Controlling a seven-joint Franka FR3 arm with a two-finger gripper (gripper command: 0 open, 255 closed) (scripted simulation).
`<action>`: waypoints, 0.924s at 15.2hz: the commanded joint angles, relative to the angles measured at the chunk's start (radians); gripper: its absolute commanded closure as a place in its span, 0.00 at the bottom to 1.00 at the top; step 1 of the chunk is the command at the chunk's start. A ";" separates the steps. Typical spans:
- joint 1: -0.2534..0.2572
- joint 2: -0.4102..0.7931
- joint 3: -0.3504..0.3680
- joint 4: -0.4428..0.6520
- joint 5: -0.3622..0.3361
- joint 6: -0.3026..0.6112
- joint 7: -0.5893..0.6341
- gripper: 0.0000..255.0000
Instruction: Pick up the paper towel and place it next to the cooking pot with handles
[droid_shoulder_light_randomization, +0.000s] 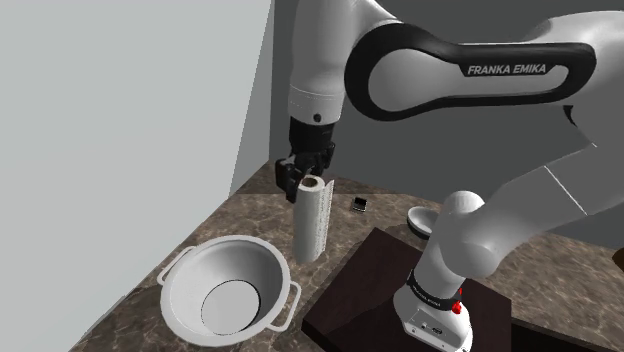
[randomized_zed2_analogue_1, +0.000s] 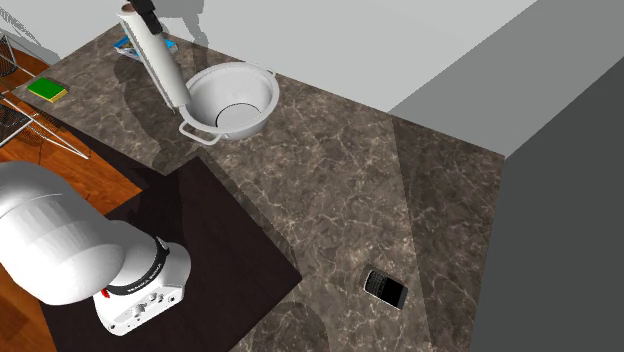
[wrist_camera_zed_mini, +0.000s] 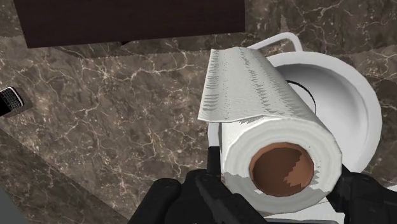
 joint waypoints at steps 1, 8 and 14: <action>0.005 0.045 0.050 0.046 0.008 0.003 0.058 1.00; 0.000 0.238 0.221 0.231 -0.022 0.011 0.253 1.00; 0.003 0.474 0.381 0.438 -0.145 -0.005 0.461 1.00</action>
